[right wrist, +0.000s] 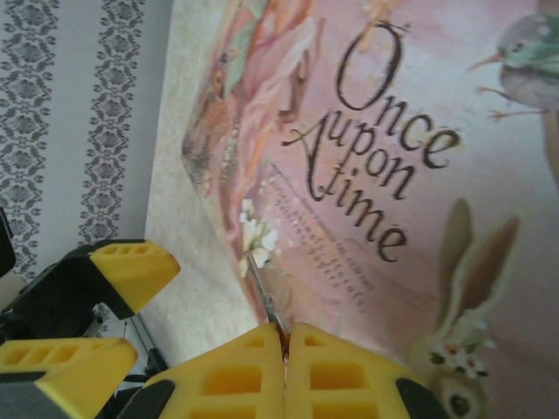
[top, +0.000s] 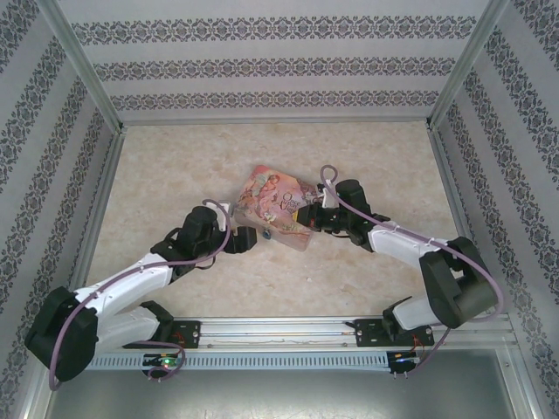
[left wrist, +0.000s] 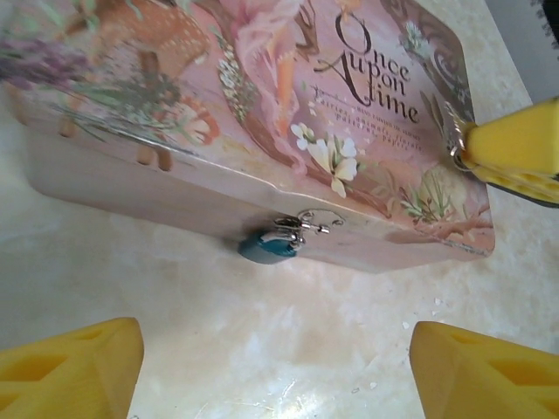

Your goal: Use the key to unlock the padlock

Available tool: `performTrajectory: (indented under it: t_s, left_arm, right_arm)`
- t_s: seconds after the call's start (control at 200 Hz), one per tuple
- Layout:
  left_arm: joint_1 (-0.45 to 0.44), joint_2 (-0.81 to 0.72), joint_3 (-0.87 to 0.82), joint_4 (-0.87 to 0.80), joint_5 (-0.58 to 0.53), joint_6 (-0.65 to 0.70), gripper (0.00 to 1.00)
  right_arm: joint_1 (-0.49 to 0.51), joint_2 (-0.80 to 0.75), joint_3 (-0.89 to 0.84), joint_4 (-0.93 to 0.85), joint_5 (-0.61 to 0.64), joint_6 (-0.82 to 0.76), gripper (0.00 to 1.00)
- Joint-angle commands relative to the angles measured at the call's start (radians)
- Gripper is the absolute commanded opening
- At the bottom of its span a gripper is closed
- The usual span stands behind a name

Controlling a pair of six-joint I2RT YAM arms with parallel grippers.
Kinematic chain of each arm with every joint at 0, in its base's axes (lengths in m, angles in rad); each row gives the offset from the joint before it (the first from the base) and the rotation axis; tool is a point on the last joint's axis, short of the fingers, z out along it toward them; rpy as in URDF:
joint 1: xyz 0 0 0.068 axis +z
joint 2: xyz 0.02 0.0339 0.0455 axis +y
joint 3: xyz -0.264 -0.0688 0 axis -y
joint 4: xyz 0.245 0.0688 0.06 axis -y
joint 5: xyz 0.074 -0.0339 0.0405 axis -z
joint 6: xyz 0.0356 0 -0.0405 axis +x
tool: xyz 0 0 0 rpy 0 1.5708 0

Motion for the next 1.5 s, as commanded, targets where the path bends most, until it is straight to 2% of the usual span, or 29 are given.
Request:
performTrajectory:
  t_s: [0.0,0.25,0.445,0.565,0.715,1.494]
  left_arm:
    - [0.011,0.033,0.012,0.105,0.069,0.011,0.78]
    - [0.010,0.074,-0.050,0.273,0.078,-0.001,0.77]
    - [0.011,0.125,-0.043,0.298,0.110,0.011,0.76]
    - [0.011,0.166,-0.032,0.288,0.132,0.025,0.69]
    - [0.010,0.231,-0.012,0.296,0.164,0.032,0.67]
    - [0.044,0.476,-0.013,0.614,0.171,0.008,0.66]
  right_arm:
    - [-0.009,0.026,0.020,0.000,-0.017,0.007,0.00]
    - [-0.018,0.050,-0.006,-0.011,-0.014,-0.013,0.00]
    - [-0.018,0.082,-0.035,0.004,-0.004,-0.021,0.00]
    - [-0.015,0.099,-0.046,0.025,0.008,-0.014,0.00]
    - [-0.012,0.115,-0.045,0.033,0.013,-0.014,0.00]
    - [-0.015,0.122,-0.049,0.038,0.006,-0.019,0.00]
